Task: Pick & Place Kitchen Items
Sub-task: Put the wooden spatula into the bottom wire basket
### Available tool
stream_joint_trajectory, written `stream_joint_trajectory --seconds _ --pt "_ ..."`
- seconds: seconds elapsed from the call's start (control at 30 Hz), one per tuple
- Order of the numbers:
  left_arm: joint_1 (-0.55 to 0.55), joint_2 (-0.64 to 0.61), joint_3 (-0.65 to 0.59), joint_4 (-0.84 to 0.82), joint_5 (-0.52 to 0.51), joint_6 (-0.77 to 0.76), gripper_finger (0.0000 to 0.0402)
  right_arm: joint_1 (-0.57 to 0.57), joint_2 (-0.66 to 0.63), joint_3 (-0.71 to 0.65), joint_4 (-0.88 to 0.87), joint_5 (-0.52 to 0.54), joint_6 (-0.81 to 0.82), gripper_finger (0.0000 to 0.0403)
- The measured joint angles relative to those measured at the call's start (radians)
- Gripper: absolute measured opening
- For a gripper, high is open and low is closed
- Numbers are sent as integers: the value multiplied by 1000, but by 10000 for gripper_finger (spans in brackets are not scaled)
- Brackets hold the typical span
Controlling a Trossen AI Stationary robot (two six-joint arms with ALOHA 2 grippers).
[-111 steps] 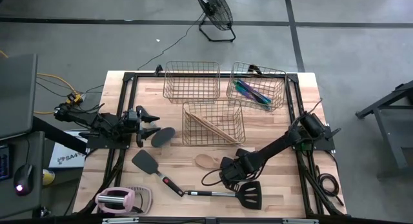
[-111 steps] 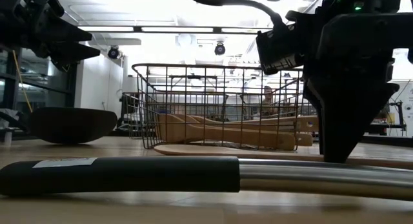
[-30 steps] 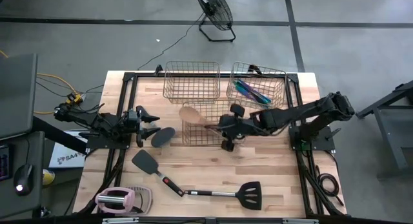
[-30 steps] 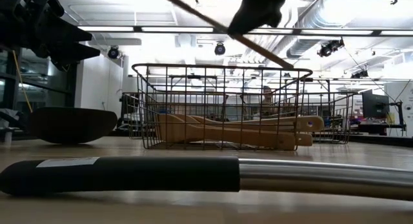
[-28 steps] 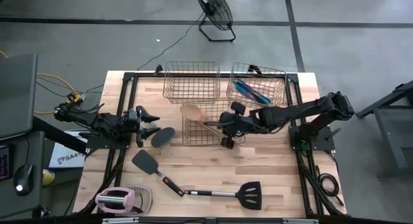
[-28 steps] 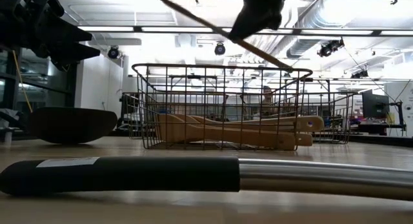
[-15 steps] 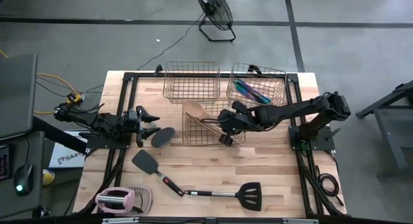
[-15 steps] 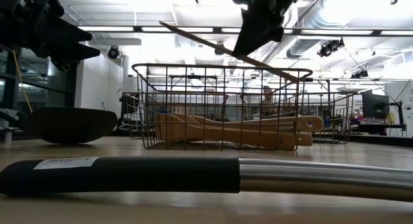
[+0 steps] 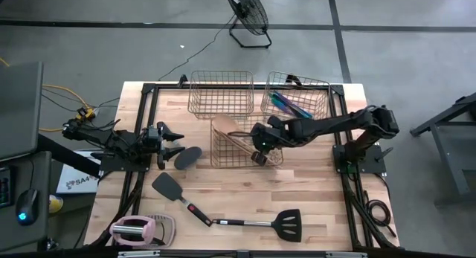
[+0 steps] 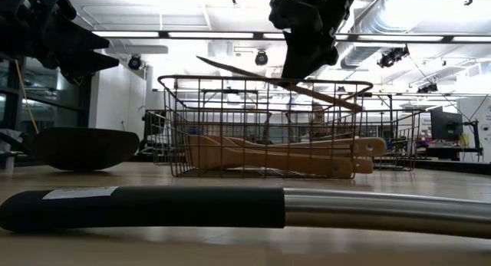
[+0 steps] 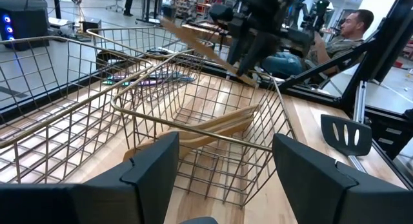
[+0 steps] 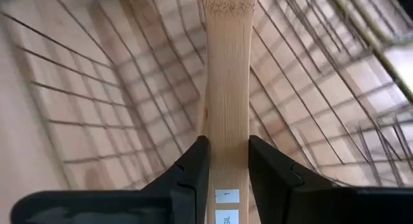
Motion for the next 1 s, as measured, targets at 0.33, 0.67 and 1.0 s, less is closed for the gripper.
stream_joint_trajectory --seconds 0.33,0.67,1.0 --pt "0 0 0 0 0 0 244 -37 -1 0 -10 -77 25 84" --pt "0 0 0 0 0 0 244 -77 -1 0 -11 -163 21 87" --pt "0 0 0 0 0 0 244 -120 -1 0 -8 -277 90 86"
